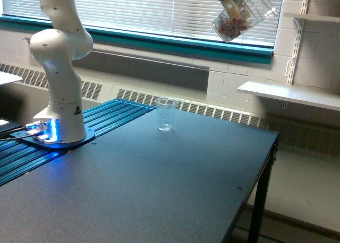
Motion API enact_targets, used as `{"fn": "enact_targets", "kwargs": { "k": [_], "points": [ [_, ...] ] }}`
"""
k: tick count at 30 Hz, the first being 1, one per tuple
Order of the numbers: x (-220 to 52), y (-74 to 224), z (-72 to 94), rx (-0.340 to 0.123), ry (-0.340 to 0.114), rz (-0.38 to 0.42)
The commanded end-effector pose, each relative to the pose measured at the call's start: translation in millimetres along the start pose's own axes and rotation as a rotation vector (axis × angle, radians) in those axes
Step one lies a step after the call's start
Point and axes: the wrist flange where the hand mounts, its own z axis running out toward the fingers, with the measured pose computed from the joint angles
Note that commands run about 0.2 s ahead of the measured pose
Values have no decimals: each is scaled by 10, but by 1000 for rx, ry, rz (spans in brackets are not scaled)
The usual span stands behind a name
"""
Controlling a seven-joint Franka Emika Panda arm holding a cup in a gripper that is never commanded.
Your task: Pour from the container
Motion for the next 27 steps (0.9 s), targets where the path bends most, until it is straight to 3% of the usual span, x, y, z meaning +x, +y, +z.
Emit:
{"fn": "enact_targets", "kwargs": {
  "k": [1,4,7,13,19,27],
  "points": [
    [-116,37,285,-52,-30,17],
    [-117,30,288,-53,-6,24],
    [-204,15,305,-76,-13,29],
    [-507,-164,242,-40,-13,31],
    [-1050,-442,208,13,-43,-6],
    [-1853,-791,135,103,-149,37]
  ]
}}
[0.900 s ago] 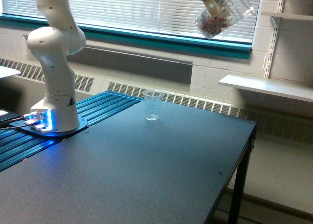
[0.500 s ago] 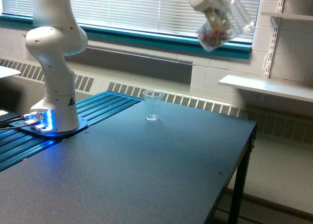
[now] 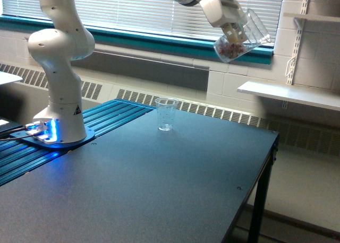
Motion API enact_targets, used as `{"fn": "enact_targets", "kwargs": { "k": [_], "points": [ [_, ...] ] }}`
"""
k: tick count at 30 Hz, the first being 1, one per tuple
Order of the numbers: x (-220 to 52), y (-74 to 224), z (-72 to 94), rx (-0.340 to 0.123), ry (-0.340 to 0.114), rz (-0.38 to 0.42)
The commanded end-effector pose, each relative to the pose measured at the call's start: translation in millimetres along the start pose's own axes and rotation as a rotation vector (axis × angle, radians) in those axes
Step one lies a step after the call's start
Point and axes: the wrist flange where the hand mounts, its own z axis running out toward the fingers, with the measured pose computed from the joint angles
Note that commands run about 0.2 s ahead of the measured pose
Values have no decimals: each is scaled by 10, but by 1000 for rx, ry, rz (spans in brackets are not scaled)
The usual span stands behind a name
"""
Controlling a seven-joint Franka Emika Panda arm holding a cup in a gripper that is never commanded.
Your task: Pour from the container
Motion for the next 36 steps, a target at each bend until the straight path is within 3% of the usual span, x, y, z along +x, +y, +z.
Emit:
{"fn": "enact_targets", "kwargs": {
  "k": [1,10,19,32,36],
  "points": [
    [-764,-411,-67,89,-91,58],
    [-1451,-466,-211,177,-215,-32],
    [-1864,-313,-439,214,-316,-12],
    [-2597,-52,-598,208,-420,-168],
    [-2832,24,-634,210,-471,-197]
  ]
}}
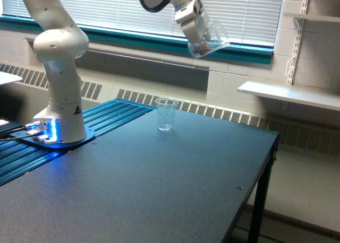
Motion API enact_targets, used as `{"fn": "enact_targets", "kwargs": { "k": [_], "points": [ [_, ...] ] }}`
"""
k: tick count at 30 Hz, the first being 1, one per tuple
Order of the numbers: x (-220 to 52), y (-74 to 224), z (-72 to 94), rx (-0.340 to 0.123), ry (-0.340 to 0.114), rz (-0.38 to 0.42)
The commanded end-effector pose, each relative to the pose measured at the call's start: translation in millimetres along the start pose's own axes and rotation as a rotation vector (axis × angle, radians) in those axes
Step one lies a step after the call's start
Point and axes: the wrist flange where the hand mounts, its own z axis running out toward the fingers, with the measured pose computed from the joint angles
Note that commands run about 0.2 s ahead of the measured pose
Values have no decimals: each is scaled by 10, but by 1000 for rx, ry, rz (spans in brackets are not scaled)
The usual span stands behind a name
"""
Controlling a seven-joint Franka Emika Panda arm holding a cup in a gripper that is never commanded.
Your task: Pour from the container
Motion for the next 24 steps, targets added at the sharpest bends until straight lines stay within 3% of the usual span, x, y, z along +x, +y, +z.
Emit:
{"fn": "enact_targets", "kwargs": {
  "k": [1,10,24],
  "points": [
    [-433,83,104,-13,-89,-119],
    [-969,247,191,-21,-188,-195],
    [-1894,590,454,-68,-409,-244]
  ]
}}
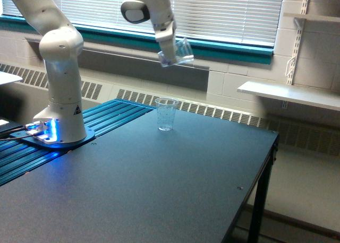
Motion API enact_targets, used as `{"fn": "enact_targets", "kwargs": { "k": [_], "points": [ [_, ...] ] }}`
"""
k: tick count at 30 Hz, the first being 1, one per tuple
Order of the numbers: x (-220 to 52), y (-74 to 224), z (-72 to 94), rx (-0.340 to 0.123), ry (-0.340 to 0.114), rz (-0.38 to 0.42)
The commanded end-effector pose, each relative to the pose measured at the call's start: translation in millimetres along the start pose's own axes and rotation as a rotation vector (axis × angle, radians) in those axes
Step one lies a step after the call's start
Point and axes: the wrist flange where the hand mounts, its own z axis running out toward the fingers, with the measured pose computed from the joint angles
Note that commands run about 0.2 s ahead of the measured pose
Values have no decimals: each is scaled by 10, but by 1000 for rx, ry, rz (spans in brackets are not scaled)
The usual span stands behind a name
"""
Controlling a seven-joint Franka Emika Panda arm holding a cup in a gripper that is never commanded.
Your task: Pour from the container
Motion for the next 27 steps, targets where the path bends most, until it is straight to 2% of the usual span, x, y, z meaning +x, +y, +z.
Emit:
{"fn": "enact_targets", "kwargs": {
  "k": [1,3,11,20,27],
  "points": [
    [-357,71,243,-32,-99,-91],
    [-406,88,300,-34,-119,-89],
    [-458,116,432,-43,-149,-65],
    [-319,220,451,-54,-114,6],
    [-235,357,451,-44,-108,80]
  ]
}}
